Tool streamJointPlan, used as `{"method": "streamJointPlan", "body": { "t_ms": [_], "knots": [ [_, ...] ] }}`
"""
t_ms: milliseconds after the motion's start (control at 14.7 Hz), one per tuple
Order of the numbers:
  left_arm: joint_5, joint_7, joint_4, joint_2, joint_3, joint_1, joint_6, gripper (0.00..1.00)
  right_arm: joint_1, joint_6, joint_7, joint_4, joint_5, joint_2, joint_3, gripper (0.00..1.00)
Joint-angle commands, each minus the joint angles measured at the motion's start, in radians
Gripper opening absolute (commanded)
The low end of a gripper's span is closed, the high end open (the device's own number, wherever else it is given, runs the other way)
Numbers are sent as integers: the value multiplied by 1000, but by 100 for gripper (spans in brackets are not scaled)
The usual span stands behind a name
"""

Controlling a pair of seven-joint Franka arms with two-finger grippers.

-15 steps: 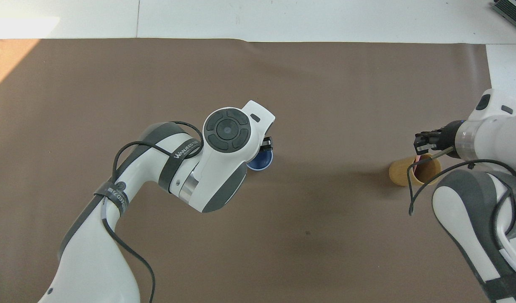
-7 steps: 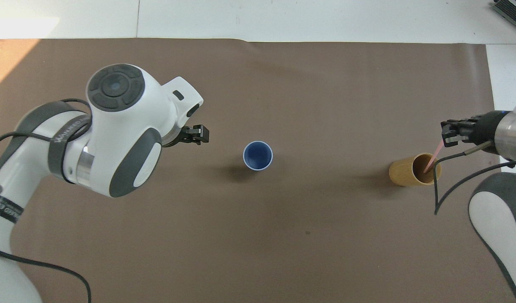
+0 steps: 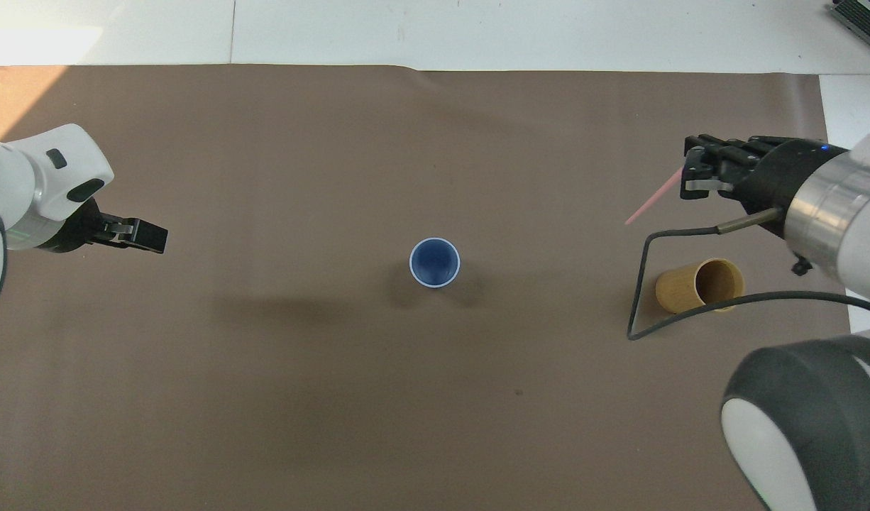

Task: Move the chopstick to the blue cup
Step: 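Carry the straw toward the blue cup while the left gripper withdraws, then lower the pink straw into the blue cup and open the right gripper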

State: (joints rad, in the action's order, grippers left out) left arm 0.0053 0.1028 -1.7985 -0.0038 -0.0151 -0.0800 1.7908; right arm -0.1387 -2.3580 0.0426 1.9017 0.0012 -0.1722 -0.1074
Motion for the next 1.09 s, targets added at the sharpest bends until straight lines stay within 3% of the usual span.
{"method": "streamJointPlan", "body": {
  "t_ms": [0,204,340,681,1021],
  "knots": [
    [-2,25,118,-28,-11,19,-137,100,-102,-75,68,16,17,14,0,0],
    [-7,26,261,-28,-8,17,-279,100,-185,-157,176,10,-4,57,0,0],
    [-11,28,298,-28,-3,20,-352,100,-231,-179,212,14,-45,78,0,0],
    [-56,25,214,-76,1,51,-311,100,-304,-231,302,31,-118,155,0,0],
    [-64,21,208,-78,1,58,-311,100,-338,-268,330,72,-124,207,0,0]
  ]
}}
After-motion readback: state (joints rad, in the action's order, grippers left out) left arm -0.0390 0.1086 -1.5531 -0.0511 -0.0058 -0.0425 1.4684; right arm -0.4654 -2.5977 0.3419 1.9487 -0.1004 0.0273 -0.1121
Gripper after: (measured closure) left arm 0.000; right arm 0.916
